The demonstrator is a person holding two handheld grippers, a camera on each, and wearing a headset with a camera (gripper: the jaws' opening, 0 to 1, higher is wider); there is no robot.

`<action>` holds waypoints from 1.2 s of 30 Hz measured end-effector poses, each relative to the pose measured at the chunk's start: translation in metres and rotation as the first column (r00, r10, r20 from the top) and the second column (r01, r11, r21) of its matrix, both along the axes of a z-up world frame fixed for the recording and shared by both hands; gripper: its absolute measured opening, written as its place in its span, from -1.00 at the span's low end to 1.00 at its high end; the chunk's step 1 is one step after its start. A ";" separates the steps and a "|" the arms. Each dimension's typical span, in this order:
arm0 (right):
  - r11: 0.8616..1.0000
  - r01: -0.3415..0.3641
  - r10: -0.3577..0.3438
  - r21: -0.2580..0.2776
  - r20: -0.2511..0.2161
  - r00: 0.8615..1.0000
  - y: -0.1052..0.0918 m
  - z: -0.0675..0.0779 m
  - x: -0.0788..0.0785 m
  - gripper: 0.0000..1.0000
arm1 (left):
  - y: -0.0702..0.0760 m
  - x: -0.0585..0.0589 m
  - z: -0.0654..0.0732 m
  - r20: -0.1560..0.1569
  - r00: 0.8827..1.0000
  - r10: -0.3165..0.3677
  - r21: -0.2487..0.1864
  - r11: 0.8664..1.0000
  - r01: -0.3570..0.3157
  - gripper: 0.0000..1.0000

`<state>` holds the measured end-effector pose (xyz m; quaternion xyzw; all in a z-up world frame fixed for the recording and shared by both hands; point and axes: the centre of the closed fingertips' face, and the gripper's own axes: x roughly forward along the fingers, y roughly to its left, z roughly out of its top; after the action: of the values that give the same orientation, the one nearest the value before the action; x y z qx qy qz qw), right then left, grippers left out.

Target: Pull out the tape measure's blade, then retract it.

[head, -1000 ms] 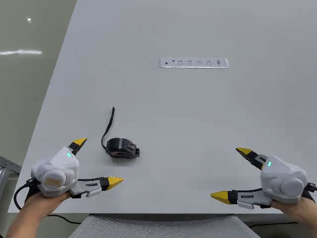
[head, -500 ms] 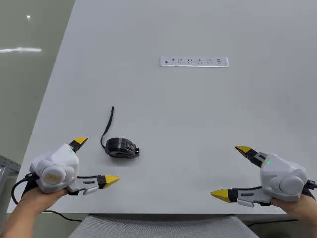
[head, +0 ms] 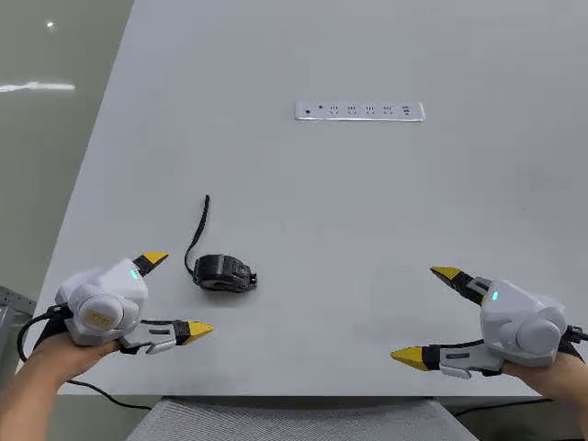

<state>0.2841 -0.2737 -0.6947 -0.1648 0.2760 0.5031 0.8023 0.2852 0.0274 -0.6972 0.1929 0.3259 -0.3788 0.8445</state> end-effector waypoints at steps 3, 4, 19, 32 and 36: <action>1.000 -0.015 0.015 -0.002 0.003 1.000 0.003 0.000 0.002 0.80 | 0.000 0.003 -0.001 -0.003 1.000 -0.014 0.012 1.000 0.014 0.54; 1.000 -0.018 0.018 -0.002 0.003 1.000 0.004 -0.001 0.002 0.79 | 0.000 0.004 -0.002 -0.004 1.000 -0.016 0.013 1.000 0.016 0.54; 0.996 -0.091 0.092 -0.021 0.012 0.996 0.022 -0.007 0.014 0.64 | 0.002 0.019 -0.012 -0.019 0.995 -0.093 0.064 0.994 0.094 0.41; 0.988 -0.155 0.155 -0.021 0.017 0.988 0.049 -0.010 0.023 0.45 | 0.003 0.032 -0.028 -0.051 0.984 -0.169 0.098 0.980 0.174 0.21; 0.984 -0.174 0.174 -0.024 0.012 0.985 0.059 -0.015 0.027 0.40 | 0.002 0.035 -0.034 -0.066 0.978 -0.197 0.115 0.972 0.203 0.15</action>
<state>0.3107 -0.2148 -0.7100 -0.2011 0.2607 0.5667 0.7552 0.3199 0.0296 -0.7313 0.2651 0.3500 -0.4467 0.7796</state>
